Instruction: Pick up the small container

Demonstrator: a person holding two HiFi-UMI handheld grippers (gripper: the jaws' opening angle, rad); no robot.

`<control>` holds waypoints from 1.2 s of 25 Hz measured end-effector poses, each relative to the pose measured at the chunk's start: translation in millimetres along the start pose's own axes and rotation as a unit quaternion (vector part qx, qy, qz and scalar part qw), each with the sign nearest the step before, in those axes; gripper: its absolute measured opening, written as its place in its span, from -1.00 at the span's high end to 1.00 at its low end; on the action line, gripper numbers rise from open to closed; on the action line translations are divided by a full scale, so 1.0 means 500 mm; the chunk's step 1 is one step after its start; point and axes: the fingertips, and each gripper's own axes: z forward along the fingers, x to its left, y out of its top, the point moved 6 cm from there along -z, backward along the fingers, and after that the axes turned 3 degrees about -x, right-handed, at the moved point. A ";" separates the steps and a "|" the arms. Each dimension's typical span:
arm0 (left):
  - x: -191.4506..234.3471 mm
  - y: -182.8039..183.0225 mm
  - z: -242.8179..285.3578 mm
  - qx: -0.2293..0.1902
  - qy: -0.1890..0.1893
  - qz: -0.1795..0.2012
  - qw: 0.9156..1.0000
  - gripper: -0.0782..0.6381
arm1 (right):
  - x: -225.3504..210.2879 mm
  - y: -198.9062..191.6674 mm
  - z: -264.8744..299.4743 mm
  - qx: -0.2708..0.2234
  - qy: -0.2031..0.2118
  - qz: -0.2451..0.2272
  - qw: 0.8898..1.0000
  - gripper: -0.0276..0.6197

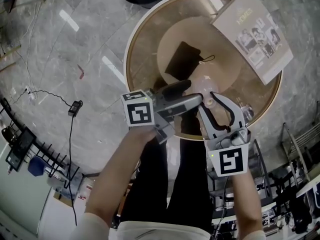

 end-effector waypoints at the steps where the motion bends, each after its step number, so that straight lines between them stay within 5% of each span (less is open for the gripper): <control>1: 0.002 -0.001 0.003 -0.004 -0.011 -0.014 1.000 -0.37 | 0.000 0.004 -0.002 -0.001 0.001 0.001 1.000 0.45; 7: -0.001 -0.004 0.027 -0.047 -0.106 -0.106 0.988 -0.38 | 0.005 0.031 -0.014 -0.008 0.004 0.014 1.000 0.45; 17: -0.010 -0.023 0.029 -0.055 -0.186 -0.158 0.968 -0.13 | 0.018 0.058 -0.019 -0.020 0.001 0.027 0.999 0.45; 30: -0.136 -0.009 -0.022 -0.056 -0.199 -0.131 0.970 -0.10 | 0.052 0.174 -0.082 -0.047 -0.013 0.027 0.998 0.45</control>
